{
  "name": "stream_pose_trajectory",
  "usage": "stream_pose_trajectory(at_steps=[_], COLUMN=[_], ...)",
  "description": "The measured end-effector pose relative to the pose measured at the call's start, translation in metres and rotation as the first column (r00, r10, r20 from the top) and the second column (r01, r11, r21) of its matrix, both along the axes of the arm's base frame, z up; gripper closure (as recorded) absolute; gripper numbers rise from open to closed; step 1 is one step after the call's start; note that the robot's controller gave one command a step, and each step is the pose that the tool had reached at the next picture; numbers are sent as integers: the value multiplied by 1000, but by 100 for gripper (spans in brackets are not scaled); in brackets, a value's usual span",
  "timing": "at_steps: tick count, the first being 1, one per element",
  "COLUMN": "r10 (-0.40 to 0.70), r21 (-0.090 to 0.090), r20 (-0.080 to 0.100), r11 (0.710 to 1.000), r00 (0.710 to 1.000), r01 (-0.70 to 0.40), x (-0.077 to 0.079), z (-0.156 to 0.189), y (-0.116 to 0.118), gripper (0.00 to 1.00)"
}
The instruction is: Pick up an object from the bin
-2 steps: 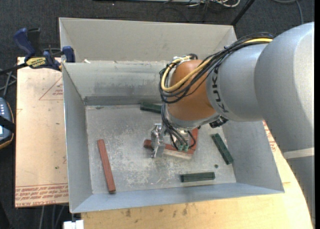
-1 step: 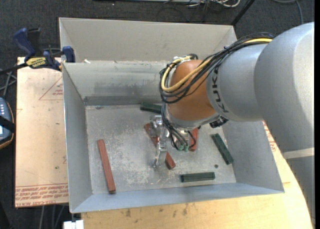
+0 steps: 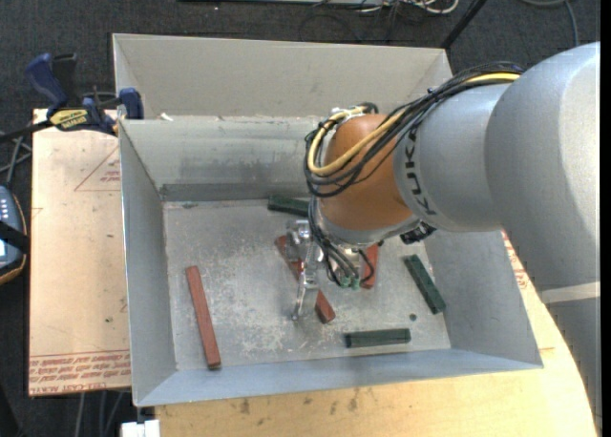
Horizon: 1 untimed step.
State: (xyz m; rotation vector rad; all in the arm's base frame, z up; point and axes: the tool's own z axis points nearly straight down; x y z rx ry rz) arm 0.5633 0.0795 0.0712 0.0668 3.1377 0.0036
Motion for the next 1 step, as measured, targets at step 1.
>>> stream_pose_trajectory(at_steps=[1], r10=[77], r21=[0], r20=[-1], r11=[997], r00=[997], r01=[-77], x=[35], z=[0], y=[-5], gripper=[0])
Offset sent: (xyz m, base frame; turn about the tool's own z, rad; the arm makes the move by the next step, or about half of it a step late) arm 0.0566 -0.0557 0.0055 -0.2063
